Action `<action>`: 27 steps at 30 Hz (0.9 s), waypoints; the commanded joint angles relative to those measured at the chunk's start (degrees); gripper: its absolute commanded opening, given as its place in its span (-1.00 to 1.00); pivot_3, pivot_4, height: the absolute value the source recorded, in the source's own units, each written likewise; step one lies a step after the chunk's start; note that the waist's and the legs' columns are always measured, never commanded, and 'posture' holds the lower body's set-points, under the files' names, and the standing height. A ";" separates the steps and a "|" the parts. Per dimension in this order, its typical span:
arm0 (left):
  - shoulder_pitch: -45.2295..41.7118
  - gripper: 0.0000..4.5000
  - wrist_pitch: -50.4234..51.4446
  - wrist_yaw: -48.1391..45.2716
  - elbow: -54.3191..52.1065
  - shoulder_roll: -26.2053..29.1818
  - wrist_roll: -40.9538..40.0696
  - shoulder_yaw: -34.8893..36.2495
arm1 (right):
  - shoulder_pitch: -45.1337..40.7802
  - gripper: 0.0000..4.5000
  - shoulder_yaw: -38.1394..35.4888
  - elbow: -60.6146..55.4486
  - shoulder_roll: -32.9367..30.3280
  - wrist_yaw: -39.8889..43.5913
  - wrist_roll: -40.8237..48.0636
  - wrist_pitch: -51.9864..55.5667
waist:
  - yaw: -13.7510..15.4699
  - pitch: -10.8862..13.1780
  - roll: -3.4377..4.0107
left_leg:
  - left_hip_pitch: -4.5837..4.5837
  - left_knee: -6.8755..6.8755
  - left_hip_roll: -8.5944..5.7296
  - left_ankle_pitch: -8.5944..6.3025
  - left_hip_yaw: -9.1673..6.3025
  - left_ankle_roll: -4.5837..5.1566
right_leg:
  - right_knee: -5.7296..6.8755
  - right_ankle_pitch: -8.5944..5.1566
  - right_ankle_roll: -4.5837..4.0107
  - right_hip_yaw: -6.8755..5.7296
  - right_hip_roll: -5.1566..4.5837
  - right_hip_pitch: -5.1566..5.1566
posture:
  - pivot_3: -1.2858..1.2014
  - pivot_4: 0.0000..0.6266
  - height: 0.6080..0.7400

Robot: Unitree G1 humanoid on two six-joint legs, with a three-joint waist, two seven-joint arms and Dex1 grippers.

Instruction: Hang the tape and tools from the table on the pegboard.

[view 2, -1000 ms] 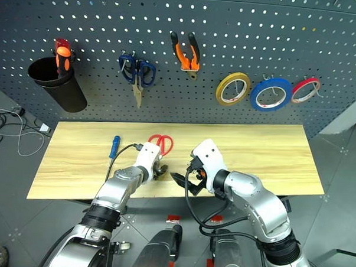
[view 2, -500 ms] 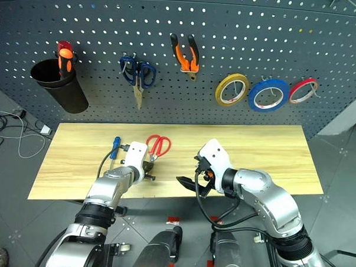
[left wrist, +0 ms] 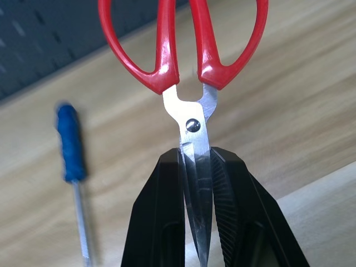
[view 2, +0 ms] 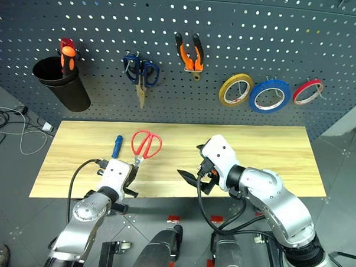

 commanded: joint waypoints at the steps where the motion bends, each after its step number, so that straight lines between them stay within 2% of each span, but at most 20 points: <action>1: 4.31 -0.83 -9.43 2.41 -8.46 2.30 4.64 1.41 | 1.12 1.00 -3.21 -4.40 0.54 0.27 2.38 -2.70 | -0.02 0.01 0.02 | 0.00 0.00 0.00 0.00 0.00 0.00 | 0.00 0.00 0.00 0.00 0.00 0.00 | -0.02 -0.06 1.00; 3: 6.46 -0.83 -12.95 3.61 -11.95 3.17 6.22 3.13 | 1.03 1.00 -4.79 -4.40 1.47 0.28 3.78 -3.15 | -0.07 0.02 0.02 | -0.01 -0.01 0.02 0.00 0.00 0.00 | 0.01 0.00 0.00 -0.02 0.01 -0.01 | -0.02 -0.07 1.00; 5: 6.41 -0.83 -11.87 4.27 -13.83 2.88 5.45 5.60 | 0.22 1.00 -6.29 -3.27 1.83 0.26 4.31 -4.02 | -0.06 0.02 0.03 | -0.02 -0.01 0.02 0.00 0.02 0.00 | 0.01 0.00 0.00 -0.01 0.00 -0.02 | -0.02 -0.08 1.00; 12: -1.41 -0.83 -11.48 3.78 -15.43 4.96 4.56 11.41 | -2.72 1.00 -11.07 1.52 2.73 -1.29 4.01 -7.22 | -0.05 0.02 0.03 | -0.01 0.05 0.01 0.02 0.03 0.02 | 0.05 0.00 0.01 -0.08 0.03 0.01 | 0.00 -0.10 1.00; 21: -14.83 -0.83 -10.48 1.91 -8.74 5.02 5.36 7.16 | -5.21 1.00 -9.74 3.76 3.30 -2.04 3.37 -8.57 | -0.13 0.02 0.02 | -0.01 0.05 0.00 0.03 0.06 0.00 | 0.14 0.01 0.00 -0.09 0.03 0.01 | -0.01 -0.09 1.00; 27: -16.41 -0.83 -11.85 1.89 -3.49 6.43 6.79 6.35 | -5.76 1.00 -8.89 4.08 3.09 -1.72 3.30 -8.78 | -0.74 0.02 0.02 | 0.02 0.06 0.02 0.04 0.15 -0.02 | 0.15 0.02 -0.01 0.03 0.06 -0.02 | -0.02 -0.10 1.00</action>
